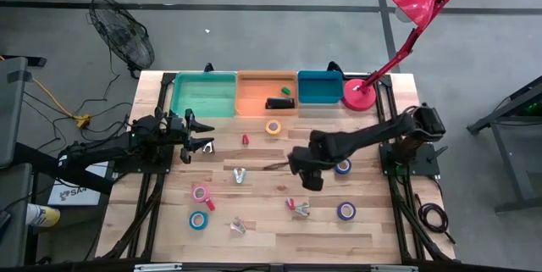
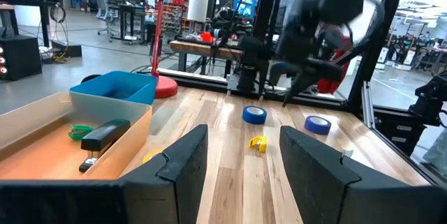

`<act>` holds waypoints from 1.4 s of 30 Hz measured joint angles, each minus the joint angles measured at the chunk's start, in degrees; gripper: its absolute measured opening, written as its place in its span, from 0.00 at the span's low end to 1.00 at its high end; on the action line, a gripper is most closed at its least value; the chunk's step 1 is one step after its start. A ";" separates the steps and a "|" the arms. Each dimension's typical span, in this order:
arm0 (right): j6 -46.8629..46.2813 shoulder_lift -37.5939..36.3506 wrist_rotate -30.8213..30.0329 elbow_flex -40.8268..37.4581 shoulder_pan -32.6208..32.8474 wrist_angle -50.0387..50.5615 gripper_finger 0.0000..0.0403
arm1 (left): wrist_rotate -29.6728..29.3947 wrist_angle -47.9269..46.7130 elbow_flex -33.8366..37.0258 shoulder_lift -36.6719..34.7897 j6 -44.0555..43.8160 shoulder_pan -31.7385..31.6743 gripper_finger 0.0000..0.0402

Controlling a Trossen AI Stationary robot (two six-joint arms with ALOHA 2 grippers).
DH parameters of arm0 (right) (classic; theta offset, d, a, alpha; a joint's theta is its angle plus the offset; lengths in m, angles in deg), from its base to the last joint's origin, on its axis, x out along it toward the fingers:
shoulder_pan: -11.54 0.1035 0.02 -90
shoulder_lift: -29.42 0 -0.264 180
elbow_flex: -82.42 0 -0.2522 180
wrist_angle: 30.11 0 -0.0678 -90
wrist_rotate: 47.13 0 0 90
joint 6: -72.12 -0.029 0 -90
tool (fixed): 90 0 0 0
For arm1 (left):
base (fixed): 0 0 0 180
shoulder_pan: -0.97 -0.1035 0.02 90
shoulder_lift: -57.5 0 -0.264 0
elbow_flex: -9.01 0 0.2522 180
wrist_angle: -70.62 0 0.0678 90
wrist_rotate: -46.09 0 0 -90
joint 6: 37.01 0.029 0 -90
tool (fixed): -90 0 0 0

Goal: Pick and place Stapler, Stapler remover, tape
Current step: Put the small yellow stapler into the orange bin

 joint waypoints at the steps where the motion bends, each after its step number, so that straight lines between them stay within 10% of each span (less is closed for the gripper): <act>1: -0.55 0.02 0.09 -1.67 0.45 -0.63 0.58 | 0.00 0.00 0.00 0.01 0.01 0.00 0.44; 21: -0.86 0.04 0.61 -22.11 0.77 -26.32 0.64 | 0.00 0.00 -0.02 0.00 0.02 0.00 0.44; 42: 4.34 -0.02 6.72 -26.40 -5.02 -38.71 0.63 | 0.00 0.00 0.00 0.00 0.00 0.01 0.44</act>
